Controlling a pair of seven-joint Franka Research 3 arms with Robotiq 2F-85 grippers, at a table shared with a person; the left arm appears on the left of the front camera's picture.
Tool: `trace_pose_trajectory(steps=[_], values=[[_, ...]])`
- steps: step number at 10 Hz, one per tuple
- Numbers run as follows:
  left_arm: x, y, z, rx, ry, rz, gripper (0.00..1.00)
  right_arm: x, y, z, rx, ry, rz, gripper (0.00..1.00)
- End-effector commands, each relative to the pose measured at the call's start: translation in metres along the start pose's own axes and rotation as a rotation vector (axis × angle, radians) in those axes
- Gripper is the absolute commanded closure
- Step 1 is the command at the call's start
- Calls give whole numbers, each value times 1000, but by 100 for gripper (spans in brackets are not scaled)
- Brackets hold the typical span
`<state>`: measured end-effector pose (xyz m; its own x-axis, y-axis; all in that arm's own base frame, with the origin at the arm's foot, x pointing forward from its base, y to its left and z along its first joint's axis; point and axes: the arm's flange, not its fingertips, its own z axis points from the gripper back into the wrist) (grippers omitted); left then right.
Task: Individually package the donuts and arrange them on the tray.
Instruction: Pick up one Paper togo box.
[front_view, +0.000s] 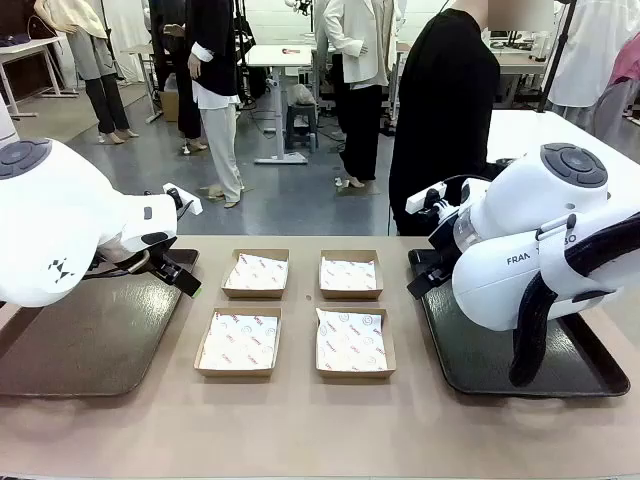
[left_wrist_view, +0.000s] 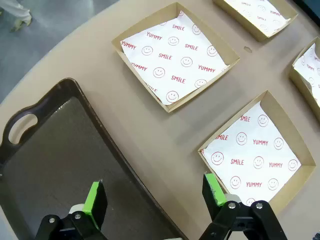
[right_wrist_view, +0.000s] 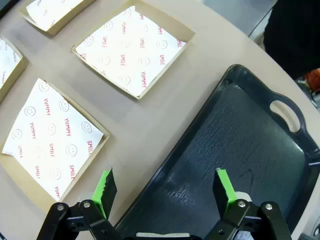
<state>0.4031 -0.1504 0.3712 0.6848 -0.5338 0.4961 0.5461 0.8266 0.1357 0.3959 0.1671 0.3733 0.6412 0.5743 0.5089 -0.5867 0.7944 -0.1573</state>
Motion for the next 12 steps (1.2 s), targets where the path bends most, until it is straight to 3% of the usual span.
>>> trace_pose_trajectory(steps=[1, 12], values=[[0, 0, 0, 0, -1, 0, 0, 0, 0, 0, 0, 0, 0, 0], [0, 0, 0, 0, -1, 0, 0, 0, 0, 0, 0, 0, 0, 0]])
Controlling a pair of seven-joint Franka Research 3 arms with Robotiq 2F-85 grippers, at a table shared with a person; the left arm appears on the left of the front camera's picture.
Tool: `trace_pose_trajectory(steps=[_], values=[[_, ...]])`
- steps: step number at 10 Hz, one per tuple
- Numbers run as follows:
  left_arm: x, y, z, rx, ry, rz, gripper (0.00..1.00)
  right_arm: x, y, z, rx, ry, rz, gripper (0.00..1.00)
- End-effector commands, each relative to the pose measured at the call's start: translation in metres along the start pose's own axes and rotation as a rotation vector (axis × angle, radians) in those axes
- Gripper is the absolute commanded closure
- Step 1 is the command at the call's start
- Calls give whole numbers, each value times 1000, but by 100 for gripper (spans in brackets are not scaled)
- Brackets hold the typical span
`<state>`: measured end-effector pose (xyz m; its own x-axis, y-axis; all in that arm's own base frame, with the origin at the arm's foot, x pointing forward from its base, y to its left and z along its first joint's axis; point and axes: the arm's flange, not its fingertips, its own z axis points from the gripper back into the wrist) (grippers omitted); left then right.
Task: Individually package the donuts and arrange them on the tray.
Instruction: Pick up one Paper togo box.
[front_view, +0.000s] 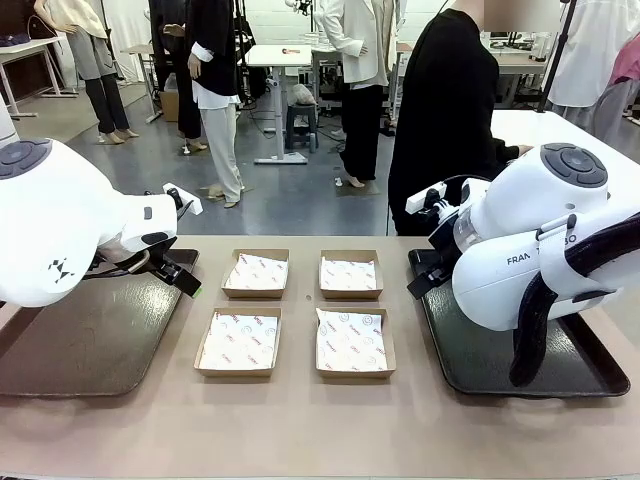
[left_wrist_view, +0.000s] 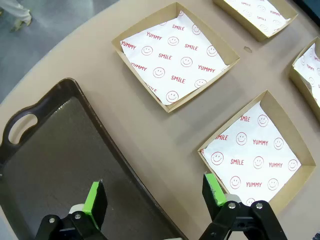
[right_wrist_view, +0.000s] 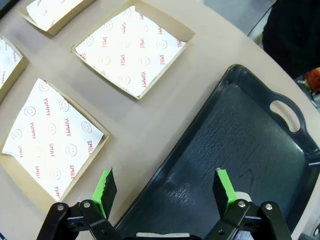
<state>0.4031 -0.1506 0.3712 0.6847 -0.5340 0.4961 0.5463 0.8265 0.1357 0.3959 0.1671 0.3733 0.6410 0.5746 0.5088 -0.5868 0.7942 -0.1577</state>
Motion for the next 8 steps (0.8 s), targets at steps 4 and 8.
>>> trace_pose_trajectory(steps=[4, 8], values=[[-40, -4, 47, 1, 62, -10, 0, -39, 28, 70, -19, 85, 133, 0], [-111, -17, 132, -82, 142, -69, 0, -98, 56, 160, 5, 262, 125, 0]])
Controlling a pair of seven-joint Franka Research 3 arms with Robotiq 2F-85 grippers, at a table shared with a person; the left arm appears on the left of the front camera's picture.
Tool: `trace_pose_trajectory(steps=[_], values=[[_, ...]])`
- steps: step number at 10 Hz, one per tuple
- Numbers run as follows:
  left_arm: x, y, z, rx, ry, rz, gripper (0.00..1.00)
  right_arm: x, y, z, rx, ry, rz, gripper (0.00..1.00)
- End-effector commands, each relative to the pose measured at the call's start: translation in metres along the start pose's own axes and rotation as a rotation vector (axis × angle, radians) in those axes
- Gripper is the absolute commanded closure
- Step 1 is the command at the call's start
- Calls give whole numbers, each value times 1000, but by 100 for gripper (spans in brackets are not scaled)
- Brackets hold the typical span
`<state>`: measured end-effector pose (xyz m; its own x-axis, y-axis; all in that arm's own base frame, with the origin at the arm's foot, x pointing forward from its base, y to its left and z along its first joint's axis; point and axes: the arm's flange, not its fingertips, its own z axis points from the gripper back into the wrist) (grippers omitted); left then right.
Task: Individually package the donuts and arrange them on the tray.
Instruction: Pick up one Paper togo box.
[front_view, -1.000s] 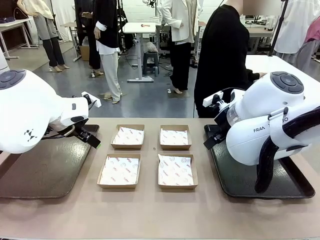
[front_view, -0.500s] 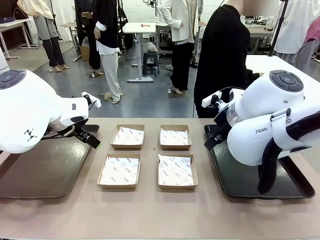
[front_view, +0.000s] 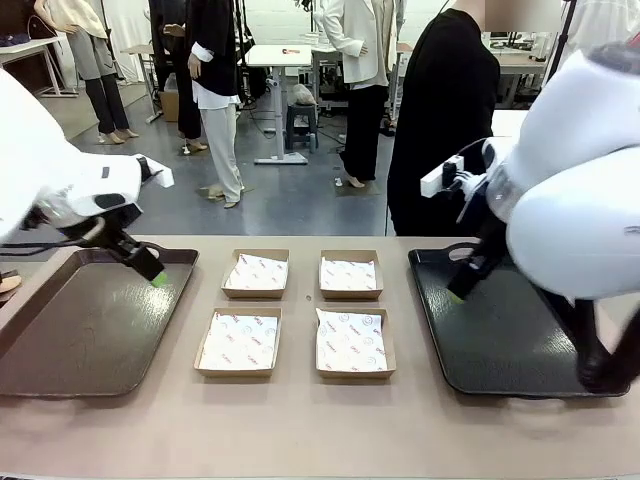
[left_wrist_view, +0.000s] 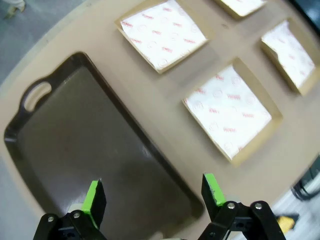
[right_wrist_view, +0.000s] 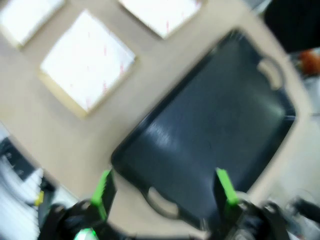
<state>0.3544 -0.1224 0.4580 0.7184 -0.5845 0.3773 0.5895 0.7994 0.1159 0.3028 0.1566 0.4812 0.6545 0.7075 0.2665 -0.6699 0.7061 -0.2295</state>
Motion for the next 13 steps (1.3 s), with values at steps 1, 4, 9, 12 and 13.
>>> trace_pose_trajectory(steps=[1, 4, 9, 12, 13], values=[[-122, -38, 20, -13, 14, -47, 0, -100, 46, 4, 25, 64, -14, 0], [-9, -3, 25, -11, 24, -20, 0, -18, 8, 24, 6, 47, 3, 0], [-12, 9, 37, -326, -46, 146, 0, -41, -6, 35, 291, -69, -232, 0], [-37, 59, 35, -1059, -182, 481, 0, -125, -58, 35, 781, -325, -766, 0], [-50, 67, 25, -1165, -217, 551, 0, -152, -72, 32, 860, -357, -847, 0]])
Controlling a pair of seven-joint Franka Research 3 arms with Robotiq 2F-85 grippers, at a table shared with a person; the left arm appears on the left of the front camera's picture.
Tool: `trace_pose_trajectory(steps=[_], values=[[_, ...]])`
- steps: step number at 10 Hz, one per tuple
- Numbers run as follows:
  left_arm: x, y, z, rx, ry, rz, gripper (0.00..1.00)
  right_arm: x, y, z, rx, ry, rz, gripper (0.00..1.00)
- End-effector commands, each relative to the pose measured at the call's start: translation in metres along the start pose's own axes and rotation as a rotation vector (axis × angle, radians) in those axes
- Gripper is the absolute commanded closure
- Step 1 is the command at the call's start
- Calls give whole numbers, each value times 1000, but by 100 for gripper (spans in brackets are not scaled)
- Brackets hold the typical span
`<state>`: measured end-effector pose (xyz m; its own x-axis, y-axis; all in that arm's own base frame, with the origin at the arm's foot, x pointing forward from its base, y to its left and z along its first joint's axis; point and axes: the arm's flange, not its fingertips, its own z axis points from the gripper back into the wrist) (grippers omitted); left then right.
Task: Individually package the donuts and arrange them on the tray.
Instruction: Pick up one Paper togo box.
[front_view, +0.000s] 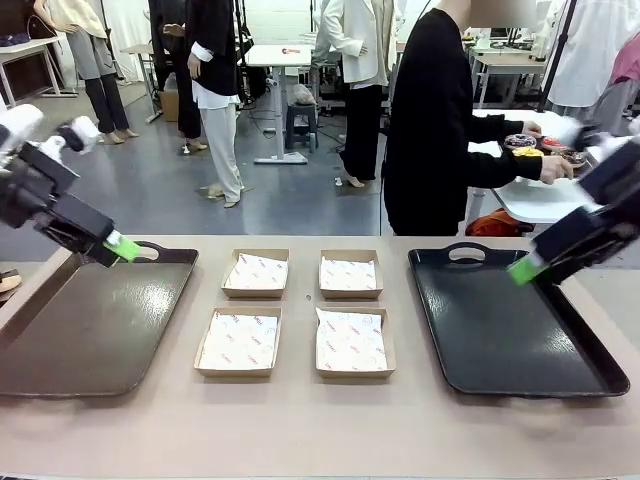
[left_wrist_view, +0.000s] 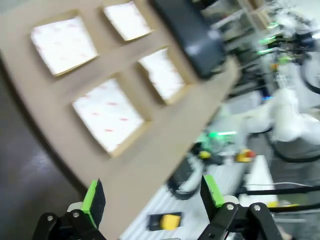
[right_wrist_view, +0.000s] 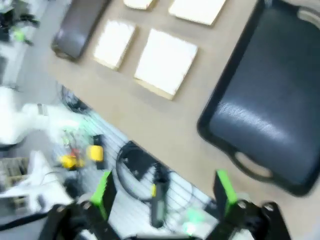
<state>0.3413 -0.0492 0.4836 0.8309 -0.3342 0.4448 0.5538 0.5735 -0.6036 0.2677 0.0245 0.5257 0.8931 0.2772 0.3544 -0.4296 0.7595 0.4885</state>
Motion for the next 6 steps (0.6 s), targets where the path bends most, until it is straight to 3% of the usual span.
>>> trace_pose_trajectory(steps=[1, 3, 6], values=[[-19, 37, 6, -469, -178, 354, 0, -61, -49, -2, 345, -236, -361, 0], [-48, 71, 26, -540, -247, 483, 0, -88, -80, 4, 421, -222, -433, 0], [-81, 104, 60, -580, -260, 591, 0, -121, -118, -2, 491, -160, -500, 0]])
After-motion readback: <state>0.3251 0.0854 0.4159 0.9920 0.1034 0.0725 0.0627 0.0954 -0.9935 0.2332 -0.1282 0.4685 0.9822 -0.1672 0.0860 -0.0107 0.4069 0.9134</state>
